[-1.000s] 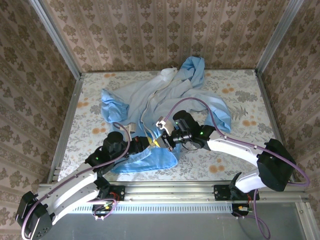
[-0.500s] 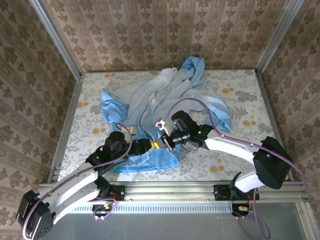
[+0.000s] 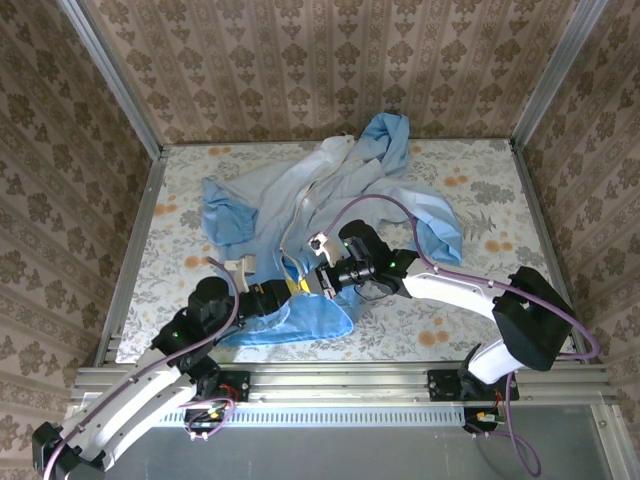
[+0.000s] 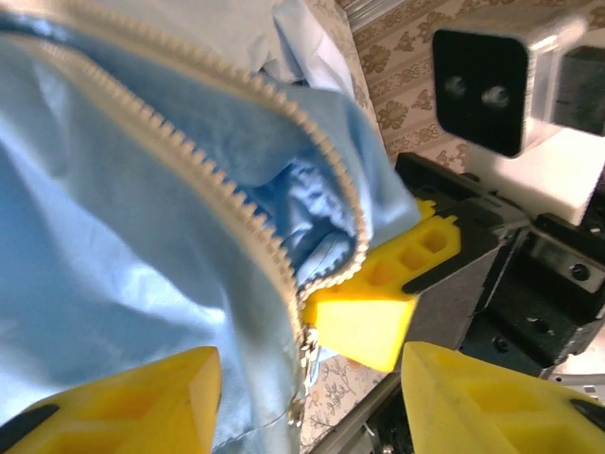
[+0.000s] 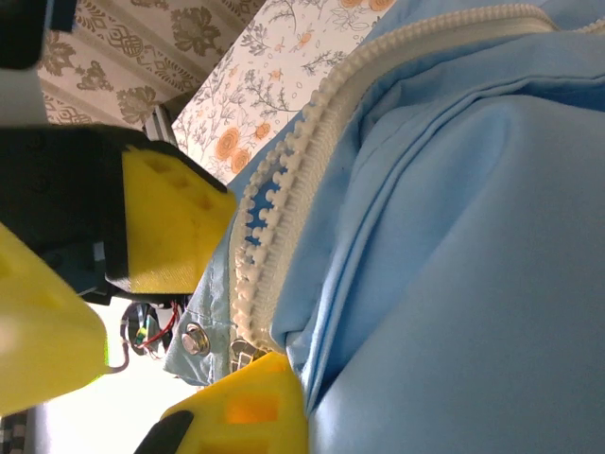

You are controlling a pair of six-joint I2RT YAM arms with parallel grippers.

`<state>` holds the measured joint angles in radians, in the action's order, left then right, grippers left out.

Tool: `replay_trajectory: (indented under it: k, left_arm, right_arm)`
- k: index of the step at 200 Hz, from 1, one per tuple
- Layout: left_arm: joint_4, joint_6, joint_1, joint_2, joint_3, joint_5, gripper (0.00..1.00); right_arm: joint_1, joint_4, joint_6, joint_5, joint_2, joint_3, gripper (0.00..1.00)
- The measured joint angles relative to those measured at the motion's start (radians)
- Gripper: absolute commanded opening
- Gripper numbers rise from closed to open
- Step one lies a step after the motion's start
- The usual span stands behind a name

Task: Zip up the jacket

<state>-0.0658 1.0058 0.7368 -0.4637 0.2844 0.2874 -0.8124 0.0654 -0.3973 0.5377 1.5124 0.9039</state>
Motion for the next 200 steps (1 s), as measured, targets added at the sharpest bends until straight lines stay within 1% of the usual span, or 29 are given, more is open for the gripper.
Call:
replay_trajectory:
  k: [28, 65, 101, 114, 126, 146, 152, 189, 200]
  left_arm:
    - [0.002, 0.023, 0.029, -0.005, -0.024, -0.013, 0.35]
    - [0.019, 0.034, 0.048, -0.039, -0.029, -0.024, 0.26]
    - [0.053, 0.035, 0.048, -0.066, -0.03, -0.023, 0.22]
    - [0.062, 0.034, 0.048, -0.072, -0.03, -0.023, 0.15]
    - [0.068, 0.031, 0.048, -0.077, -0.03, -0.023, 0.0]
    - [0.071, 0.031, 0.048, -0.078, -0.03, -0.022, 0.0]
    - [0.069, 0.031, 0.048, -0.078, -0.03, -0.021, 0.0]
    - [0.013, 0.031, 0.037, -0.086, -0.018, 0.023, 0.0]
    - [-0.017, 0.03, 0.021, -0.098, -0.01, 0.045, 0.0]
  right_arm:
    - [0.0, 0.0, -0.004, 0.0, 0.0, 0.0, 0.0]
    - [0.001, 0.0, -0.008, 0.0, 0.0, 0.0, 0.0]
    - [0.001, 0.002, -0.022, 0.0, 0.0, 0.0, 0.0]
    - [0.001, 0.007, -0.026, 0.0, 0.0, 0.0, 0.0]
    - [0.003, 0.007, -0.026, 0.0, 0.0, 0.0, 0.0]
    - [0.004, 0.007, -0.027, -0.001, 0.0, 0.0, 0.0]
    - [0.004, 0.007, -0.027, -0.001, 0.0, 0.0, 0.03]
    - [0.006, 0.007, -0.031, -0.001, 0.007, 0.0, 0.32]
    - [0.01, 0.006, -0.024, -0.002, 0.008, 0.0, 0.38]
